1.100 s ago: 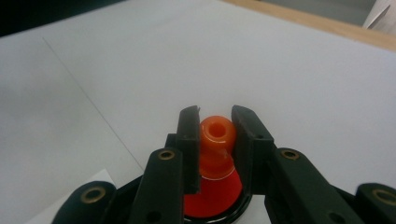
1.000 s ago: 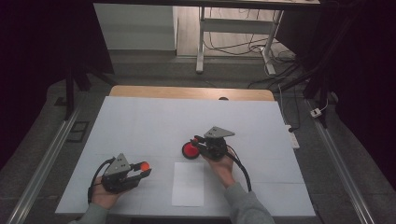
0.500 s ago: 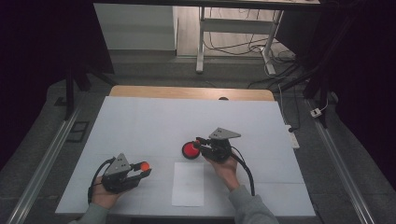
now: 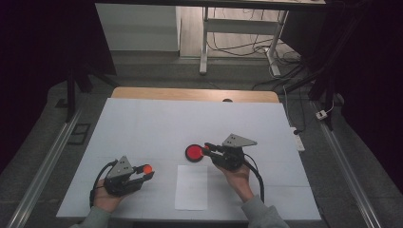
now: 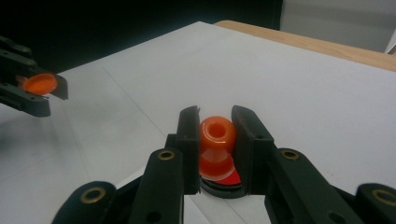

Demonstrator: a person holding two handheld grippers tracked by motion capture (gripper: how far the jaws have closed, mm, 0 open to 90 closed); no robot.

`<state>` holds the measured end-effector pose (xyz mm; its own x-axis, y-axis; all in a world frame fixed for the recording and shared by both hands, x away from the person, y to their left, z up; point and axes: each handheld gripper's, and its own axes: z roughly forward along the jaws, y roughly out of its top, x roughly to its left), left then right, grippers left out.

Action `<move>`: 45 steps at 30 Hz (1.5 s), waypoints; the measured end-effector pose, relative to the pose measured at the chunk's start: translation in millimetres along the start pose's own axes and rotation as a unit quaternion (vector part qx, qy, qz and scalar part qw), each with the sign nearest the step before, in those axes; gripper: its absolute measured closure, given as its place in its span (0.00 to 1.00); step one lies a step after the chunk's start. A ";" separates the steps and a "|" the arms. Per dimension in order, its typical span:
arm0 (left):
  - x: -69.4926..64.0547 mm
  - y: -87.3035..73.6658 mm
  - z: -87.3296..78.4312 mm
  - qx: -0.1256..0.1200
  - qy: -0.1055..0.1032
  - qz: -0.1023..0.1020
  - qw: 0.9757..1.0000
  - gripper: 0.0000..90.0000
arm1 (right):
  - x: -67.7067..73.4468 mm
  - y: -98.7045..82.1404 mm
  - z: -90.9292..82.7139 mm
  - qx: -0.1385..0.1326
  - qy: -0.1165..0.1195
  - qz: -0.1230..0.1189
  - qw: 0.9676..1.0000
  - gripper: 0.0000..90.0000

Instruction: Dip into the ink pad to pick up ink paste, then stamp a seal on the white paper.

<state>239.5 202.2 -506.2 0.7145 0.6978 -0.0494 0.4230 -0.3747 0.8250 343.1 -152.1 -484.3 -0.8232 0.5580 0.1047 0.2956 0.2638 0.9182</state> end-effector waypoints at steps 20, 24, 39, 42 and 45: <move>0.8 -0.2 -1.4 -0.003 0.001 -0.001 1.000 0.72 | 6.4 -0.7 -18.7 -0.012 0.010 -0.018 1.000 0.82; 0.5 0.1 -1.7 -0.003 0.001 -0.001 1.000 0.72 | 9.1 -1.2 -20.8 -0.010 0.012 -0.027 1.000 0.82; 0.1 0.9 -1.3 -0.004 0.002 0.000 1.000 0.72 | 19.0 -1.3 -23.8 -0.008 0.027 -0.044 0.999 0.82; 0.7 0.6 -2.0 -0.004 0.001 0.000 1.000 0.72 | 21.4 -1.7 -23.0 -0.008 0.030 -0.045 0.998 0.82; 0.5 0.3 -2.3 -0.006 0.003 0.000 1.000 0.72 | 24.0 -1.6 -22.4 -0.005 0.033 -0.048 0.998 0.82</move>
<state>238.6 203.9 -504.7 0.7113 0.7013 -0.0467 0.4170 -0.3676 0.8312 312.0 -156.8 -474.7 -0.8780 0.4770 0.0406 0.2087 0.3049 0.9292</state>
